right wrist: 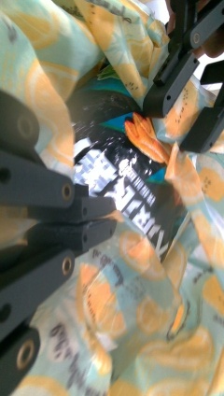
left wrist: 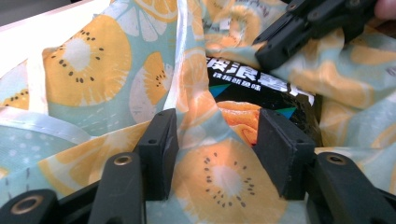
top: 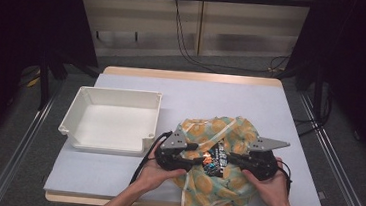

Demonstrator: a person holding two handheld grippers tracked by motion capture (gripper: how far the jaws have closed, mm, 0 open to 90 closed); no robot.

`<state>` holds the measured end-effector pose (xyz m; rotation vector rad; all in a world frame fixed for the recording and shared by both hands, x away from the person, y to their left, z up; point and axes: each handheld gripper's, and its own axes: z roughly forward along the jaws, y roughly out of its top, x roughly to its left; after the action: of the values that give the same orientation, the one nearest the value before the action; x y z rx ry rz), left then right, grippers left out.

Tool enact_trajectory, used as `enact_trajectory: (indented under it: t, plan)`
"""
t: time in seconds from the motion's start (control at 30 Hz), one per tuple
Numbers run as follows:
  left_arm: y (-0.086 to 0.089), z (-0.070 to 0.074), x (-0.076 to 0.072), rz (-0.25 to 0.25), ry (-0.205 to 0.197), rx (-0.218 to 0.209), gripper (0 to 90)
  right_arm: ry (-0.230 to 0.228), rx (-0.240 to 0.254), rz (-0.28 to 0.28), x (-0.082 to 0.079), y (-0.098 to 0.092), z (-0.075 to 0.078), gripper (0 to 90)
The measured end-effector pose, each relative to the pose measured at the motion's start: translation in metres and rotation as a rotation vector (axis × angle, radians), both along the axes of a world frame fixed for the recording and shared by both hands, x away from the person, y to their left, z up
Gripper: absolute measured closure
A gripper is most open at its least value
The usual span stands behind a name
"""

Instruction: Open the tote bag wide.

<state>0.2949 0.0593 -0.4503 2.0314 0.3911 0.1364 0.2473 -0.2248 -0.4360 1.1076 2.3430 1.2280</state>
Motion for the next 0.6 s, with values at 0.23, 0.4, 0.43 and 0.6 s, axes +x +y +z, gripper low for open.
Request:
enact_trajectory:
  t: [0.23,0.4,0.43,0.6]
  plan:
    - [0.0,0.0,-0.001,0.0,0.002,0.002,45.4,-0.047,0.06,-0.095,-0.019,-0.036,0.007,90.0]
    - [-0.001,0.001,-0.002,0.006,0.002,0.009,44.1,-0.039,0.057,-0.165,-0.033,-0.068,0.0,90.0]
    - [-0.002,0.001,-0.003,0.004,-0.003,0.011,43.6,-0.032,0.05,-0.181,-0.034,-0.072,-0.003,90.0]
    - [-0.002,0.0,-0.002,0.005,-0.001,0.001,43.7,-0.007,0.049,-0.213,-0.04,-0.089,-0.015,90.0]
